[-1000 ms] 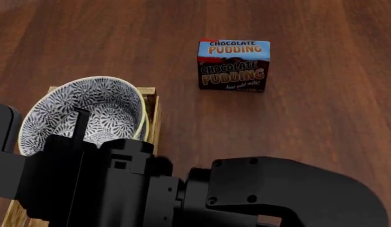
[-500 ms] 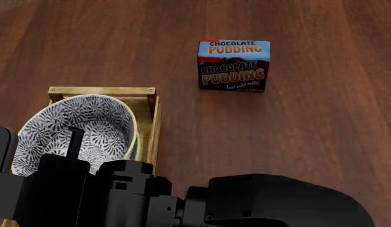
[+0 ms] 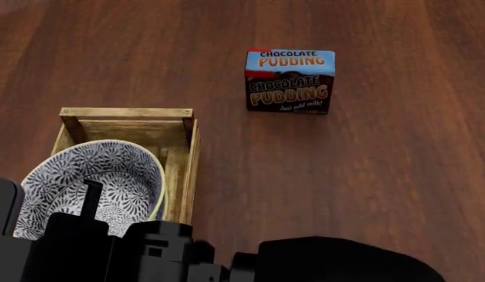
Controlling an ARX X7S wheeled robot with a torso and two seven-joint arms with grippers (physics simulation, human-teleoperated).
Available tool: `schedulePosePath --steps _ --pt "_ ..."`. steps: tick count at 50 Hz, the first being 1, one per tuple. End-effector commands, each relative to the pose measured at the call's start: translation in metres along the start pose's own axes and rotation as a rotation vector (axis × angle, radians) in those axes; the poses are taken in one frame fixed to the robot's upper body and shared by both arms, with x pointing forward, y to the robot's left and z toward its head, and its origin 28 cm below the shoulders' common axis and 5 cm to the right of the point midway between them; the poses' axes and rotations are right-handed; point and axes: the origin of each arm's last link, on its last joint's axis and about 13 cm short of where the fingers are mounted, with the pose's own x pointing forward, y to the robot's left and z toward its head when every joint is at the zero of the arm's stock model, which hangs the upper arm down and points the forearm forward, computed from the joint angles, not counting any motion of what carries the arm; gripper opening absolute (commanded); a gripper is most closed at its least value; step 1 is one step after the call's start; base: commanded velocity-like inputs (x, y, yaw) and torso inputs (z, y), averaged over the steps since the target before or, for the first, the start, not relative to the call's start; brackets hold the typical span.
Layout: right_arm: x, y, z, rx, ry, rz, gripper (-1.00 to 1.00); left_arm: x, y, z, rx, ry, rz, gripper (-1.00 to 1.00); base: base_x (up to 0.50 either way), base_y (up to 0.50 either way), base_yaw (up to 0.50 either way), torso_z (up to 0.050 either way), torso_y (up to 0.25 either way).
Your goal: Stack the left bowl on the right bowl and place them in the tray.
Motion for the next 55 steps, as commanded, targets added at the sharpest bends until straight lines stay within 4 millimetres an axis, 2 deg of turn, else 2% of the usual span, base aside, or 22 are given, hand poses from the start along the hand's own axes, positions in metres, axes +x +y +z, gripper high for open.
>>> schedulePosePath --steps 1,34,55 --pt "0.004 -0.001 -0.002 -0.034 -0.015 0.039 -1.0 -0.001 0.001 0.0 0.003 0.001 0.001 1.0 0.0 0.0 0.0 0.0 0.0" --pt "0.021 0.005 -0.022 -0.075 -0.024 0.083 -1.0 0.001 0.0 -0.002 0.005 0.003 0.005 1.0 0.0 0.0 0.0 0.0 0.001" --pt "0.032 0.009 -0.04 -0.04 -0.007 0.116 -1.0 0.0 0.0 -0.005 0.009 0.008 0.008 1.0 0.0 0.0 0.0 0.0 0.0"
